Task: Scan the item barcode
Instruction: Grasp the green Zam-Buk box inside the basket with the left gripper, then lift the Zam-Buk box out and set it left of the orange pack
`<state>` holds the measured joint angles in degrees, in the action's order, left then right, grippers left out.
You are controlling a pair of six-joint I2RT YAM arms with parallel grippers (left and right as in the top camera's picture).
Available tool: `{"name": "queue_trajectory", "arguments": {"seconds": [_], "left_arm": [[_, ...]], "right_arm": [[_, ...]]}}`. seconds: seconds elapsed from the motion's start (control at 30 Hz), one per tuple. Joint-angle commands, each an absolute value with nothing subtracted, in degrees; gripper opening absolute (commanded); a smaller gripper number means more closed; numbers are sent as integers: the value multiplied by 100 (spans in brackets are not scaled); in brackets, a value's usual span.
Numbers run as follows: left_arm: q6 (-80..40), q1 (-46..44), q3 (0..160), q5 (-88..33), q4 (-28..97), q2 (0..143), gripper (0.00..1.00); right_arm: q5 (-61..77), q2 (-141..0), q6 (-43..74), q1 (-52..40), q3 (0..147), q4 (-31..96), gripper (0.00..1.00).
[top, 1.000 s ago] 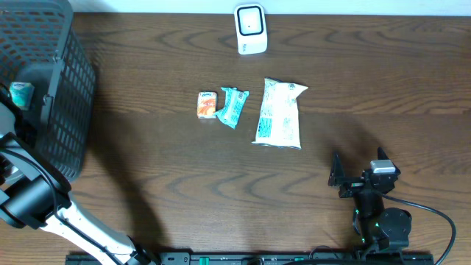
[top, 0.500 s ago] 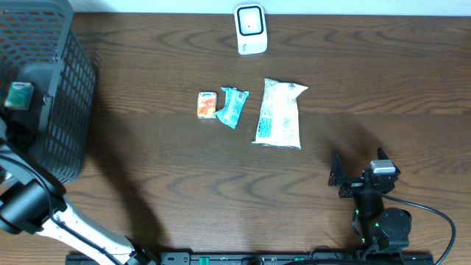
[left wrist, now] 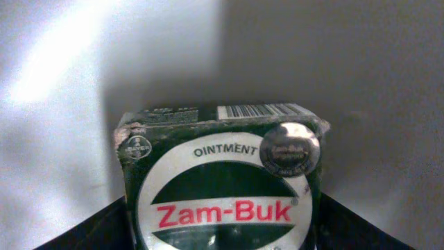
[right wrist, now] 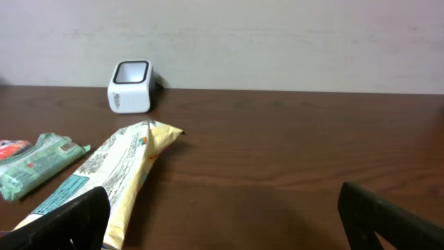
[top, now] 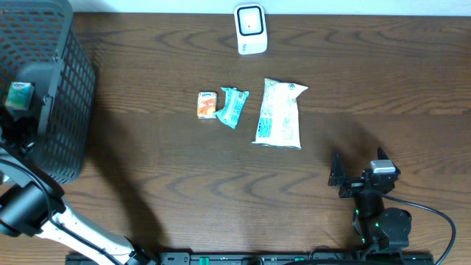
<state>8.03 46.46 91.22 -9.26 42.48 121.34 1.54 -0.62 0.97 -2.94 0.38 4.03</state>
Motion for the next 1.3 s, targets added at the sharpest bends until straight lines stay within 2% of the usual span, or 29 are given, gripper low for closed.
{"name": "queue_trajectory", "arguments": {"seconds": [0.0, 0.17, 0.4, 0.57, 0.8, 1.1, 1.27], "left_arm": [[941, 4469, 8936, -1841, 4379, 12344, 76], [939, 4445, 8936, -1815, 4311, 12344, 76], [829, 4445, 8934, -1144, 4056, 12348, 76], [825, 4442, 8936, -1151, 4014, 12355, 64], [257, 4442, 8967, -1155, 4021, 12239, 62], [-268, 4442, 9212, -1179, 3854, 10838, 62], [-1096, 4442, 9214, -2233, 3055, 9677, 62]], "right_arm": [[145, -32, 56, -331, 32, 432, 99], [145, -32, 56, -333, 32, 429, 99], [143, -32, 56, -333, 32, 432, 99], [143, -32, 58, -331, 32, 432, 99], [145, -32, 56, -331, 32, 432, 99], [145, -32, 58, -331, 32, 432, 99], [145, -32, 56, -333, 32, 429, 99]]}}
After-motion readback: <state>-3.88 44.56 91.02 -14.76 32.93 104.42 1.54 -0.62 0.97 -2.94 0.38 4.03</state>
